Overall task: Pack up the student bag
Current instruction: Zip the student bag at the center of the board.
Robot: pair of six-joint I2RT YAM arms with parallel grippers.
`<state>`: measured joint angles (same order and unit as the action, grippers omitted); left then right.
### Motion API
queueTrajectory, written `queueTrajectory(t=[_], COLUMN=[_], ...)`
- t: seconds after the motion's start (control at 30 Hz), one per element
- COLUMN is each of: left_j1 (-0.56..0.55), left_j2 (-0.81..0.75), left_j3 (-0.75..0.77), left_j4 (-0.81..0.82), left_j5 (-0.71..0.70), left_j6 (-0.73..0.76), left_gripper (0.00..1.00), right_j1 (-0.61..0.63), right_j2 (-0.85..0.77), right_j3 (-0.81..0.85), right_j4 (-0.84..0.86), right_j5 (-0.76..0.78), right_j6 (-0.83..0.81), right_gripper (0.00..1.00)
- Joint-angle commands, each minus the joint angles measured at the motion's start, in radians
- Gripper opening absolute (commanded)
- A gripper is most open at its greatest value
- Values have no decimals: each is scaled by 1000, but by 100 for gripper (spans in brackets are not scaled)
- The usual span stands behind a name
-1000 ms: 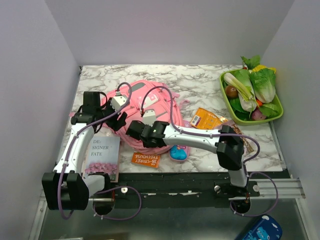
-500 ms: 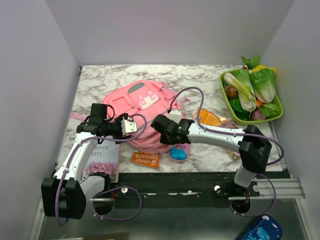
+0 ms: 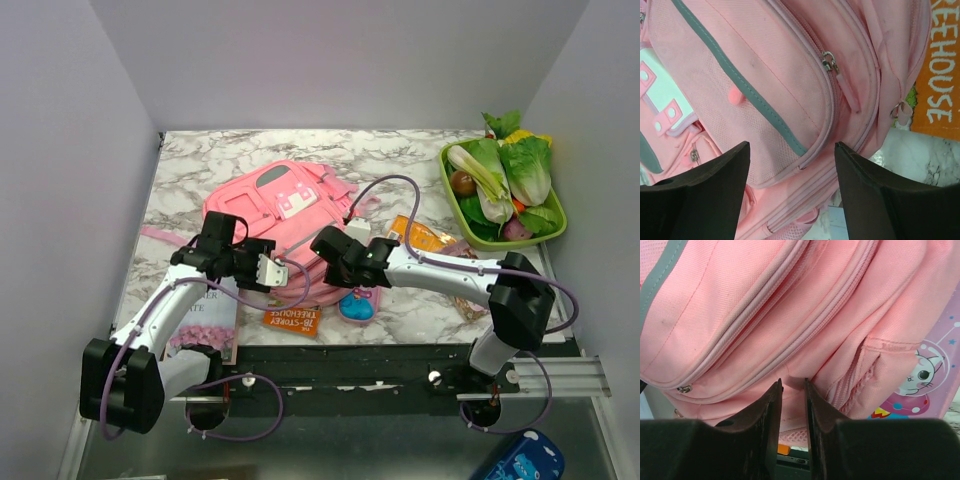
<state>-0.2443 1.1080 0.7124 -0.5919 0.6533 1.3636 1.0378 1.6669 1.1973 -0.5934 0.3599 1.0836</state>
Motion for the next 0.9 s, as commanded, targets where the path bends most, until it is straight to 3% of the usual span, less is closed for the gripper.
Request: queueTrajectory(t=[0.0, 0.13, 0.27, 0.3, 0.37, 0.4, 0.57, 0.67, 0.87], left_j1=[-13, -36, -79, -84, -96, -99, -102, -104, -162], left_j2=[-10, -22, -19, -16, -10, -4, -22, -57, -30], left_j3=[-50, -70, -65, -54, -25, 13, 119, 145, 191], left_j4=[-7, 98, 118, 110, 92, 64, 49, 134, 178], left_j5=[-93, -86, -86, -87, -93, -89, -25, -1, -80], left_j6=[201, 154, 105, 77, 28, 2, -269, -473, -627], left_gripper=[73, 65, 46, 31, 15, 1, 0, 0, 0], right_j1=[-28, -33, -35, -35, -36, -35, -36, -38, -35], right_j2=[-39, -55, -65, -68, -88, -96, -185, -255, -367], right_j3=[-50, -71, -77, -77, -82, -84, -102, -129, -223], right_j4=[-6, 18, 21, 24, 36, 46, 118, 171, 348], right_j5=[11, 2, 2, 5, 11, 17, 33, 53, 50], right_j6=[15, 16, 12, 10, -1, -7, -50, -88, -168], right_gripper=[33, 33, 33, 33, 33, 35, 44, 52, 58])
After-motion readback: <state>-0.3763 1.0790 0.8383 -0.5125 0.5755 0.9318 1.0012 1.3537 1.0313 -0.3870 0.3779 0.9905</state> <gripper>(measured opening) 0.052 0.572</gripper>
